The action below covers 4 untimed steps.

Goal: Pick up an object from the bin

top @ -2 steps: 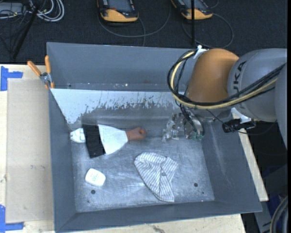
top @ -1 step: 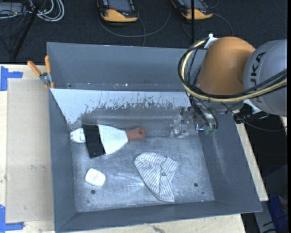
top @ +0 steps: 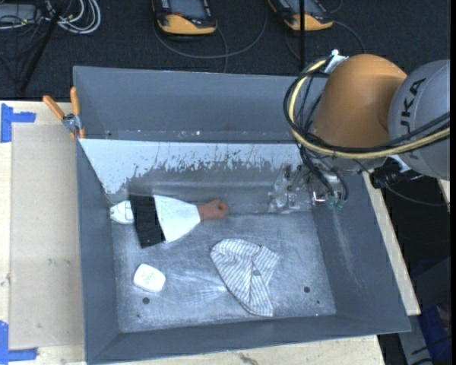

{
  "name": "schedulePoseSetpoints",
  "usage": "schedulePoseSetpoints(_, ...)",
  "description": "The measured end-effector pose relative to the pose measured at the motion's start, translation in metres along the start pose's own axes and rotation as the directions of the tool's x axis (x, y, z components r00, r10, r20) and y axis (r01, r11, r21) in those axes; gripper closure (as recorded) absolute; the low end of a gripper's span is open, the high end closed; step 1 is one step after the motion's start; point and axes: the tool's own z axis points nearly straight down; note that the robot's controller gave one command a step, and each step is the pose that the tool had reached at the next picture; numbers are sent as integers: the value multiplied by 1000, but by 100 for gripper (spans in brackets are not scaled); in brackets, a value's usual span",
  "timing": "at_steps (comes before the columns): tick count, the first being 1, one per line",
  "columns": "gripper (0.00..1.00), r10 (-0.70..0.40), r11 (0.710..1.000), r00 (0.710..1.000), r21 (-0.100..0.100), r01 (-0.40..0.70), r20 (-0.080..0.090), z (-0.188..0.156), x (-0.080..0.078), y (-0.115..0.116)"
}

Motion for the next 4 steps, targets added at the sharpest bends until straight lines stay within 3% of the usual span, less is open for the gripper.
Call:
schedulePoseSetpoints(1, 0, 49, 999, 999, 1, -49, -15, 65, 11, -1)
schedulePoseSetpoints(2, 0, 49, 999, 999, 1, -49, -15, 66, 11, -2)
schedulePoseSetpoints(3, 100, -38, 999, 999, -2, 38, -21, 126, 16, 5)
schedulePoseSetpoints(4, 100, -39, 999, 999, -2, 39, -20, 126, 15, 5)
